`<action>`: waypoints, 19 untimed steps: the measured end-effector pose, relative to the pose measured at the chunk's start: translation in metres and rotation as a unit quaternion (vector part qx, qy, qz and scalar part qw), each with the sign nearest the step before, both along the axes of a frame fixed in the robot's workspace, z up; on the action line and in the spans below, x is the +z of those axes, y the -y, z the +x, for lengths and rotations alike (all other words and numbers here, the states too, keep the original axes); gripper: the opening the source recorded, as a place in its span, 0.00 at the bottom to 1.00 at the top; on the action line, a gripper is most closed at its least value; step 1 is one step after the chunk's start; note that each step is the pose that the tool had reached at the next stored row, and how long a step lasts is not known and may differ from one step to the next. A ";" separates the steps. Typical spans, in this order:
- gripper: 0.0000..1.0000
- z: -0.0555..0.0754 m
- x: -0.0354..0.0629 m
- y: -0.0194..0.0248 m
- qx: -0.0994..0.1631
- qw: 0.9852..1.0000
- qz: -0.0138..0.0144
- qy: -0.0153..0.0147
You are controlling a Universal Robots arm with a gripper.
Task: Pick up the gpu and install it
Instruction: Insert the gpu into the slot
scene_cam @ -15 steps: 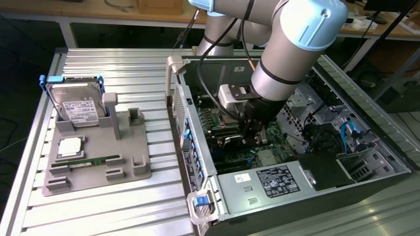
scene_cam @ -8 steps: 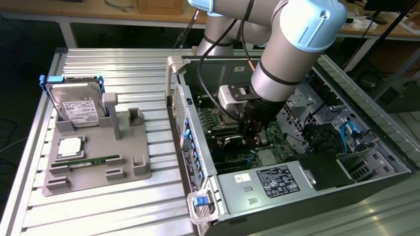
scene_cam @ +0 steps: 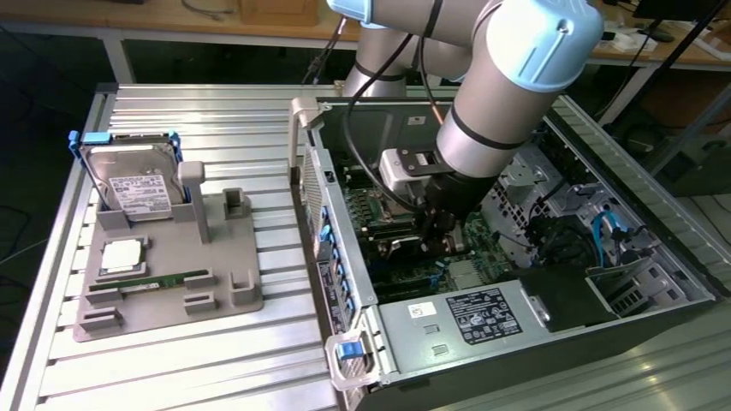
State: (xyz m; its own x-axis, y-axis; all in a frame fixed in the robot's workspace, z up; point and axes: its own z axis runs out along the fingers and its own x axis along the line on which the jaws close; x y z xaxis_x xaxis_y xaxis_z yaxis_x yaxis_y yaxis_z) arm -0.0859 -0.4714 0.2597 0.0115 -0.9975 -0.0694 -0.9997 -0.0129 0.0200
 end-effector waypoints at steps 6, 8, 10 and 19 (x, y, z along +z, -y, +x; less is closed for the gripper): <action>0.27 0.000 -0.0003 0.0000 0.000 1.000 0.000 0.000; 0.27 0.000 -0.0004 0.0000 0.000 1.000 0.000 0.000; 0.27 0.000 -0.0004 0.0000 0.000 1.000 0.000 0.000; 0.27 0.000 0.0023 -0.0001 0.000 1.000 0.000 0.000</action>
